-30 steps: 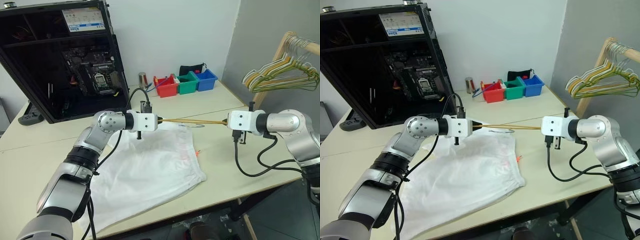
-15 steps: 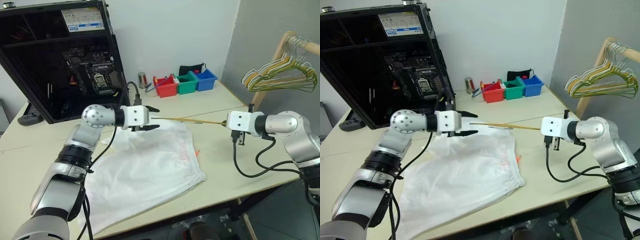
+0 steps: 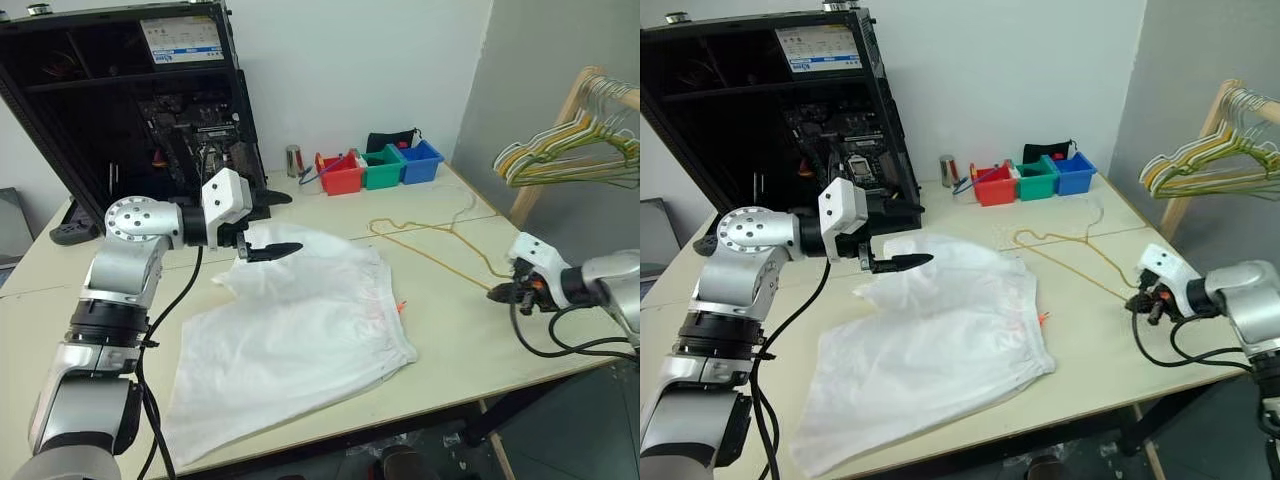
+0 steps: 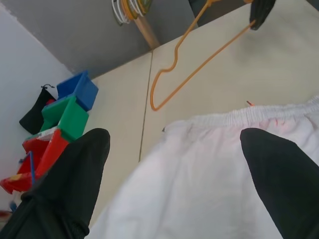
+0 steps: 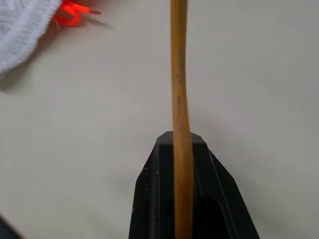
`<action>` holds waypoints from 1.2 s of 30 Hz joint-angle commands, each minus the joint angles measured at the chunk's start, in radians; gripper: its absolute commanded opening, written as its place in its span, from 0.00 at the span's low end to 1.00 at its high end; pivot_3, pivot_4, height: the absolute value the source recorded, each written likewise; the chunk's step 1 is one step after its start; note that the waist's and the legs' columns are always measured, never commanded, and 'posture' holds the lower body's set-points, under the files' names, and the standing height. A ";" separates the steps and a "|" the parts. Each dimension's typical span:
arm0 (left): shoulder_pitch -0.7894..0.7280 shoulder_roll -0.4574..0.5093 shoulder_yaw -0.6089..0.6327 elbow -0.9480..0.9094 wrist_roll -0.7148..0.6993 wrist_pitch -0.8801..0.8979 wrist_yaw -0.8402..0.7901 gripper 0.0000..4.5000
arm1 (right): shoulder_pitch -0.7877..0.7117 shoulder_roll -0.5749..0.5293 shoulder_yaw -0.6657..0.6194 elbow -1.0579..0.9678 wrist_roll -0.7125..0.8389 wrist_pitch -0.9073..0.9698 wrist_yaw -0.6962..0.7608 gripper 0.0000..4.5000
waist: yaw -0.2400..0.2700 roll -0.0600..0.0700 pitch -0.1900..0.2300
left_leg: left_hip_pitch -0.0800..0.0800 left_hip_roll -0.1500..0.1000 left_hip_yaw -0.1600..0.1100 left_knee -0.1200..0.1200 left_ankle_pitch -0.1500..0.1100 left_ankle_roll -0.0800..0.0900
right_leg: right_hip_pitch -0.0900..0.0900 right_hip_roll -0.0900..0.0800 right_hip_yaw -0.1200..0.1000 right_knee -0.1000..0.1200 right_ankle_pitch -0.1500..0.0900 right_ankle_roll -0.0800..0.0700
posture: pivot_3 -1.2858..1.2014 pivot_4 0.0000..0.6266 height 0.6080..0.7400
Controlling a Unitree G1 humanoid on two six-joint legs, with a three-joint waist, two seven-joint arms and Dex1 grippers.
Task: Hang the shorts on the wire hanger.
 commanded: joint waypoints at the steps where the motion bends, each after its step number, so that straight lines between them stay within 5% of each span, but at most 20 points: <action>1: 0.253 -0.034 0.052 -0.302 -0.087 0.123 0.116 1.00 | 0.187 -0.179 -0.082 -0.094 0.252 0.314 0.237 0.00 | 0.014 0.004 -0.003 | 0.000 0.000 0.000 -0.001 -0.001 0.002 | 0.000 0.000 0.000 -0.001 0.000 0.000 | 0.45 0.00 1.00; 11: 0.599 -0.032 0.106 -0.602 -0.166 0.308 0.243 1.00 | 0.574 -0.221 -0.247 -0.192 0.448 0.474 0.164 0.00 | 0.083 -0.001 -0.001 | 0.011 0.002 0.003 0.002 -0.008 0.007 | 0.013 0.002 -0.001 -0.002 -0.005 0.006 | 0.47 0.01 1.00; 36: 0.489 -0.019 0.076 -0.522 -0.113 0.255 0.226 1.00 | 0.487 -0.014 -0.183 -0.237 0.664 0.728 -0.094 0.00 | 0.132 -0.004 0.011 | 0.015 0.003 0.006 0.001 -0.010 0.008 | 0.015 0.002 0.001 -0.004 -0.006 0.006 | 0.48 0.03 1.00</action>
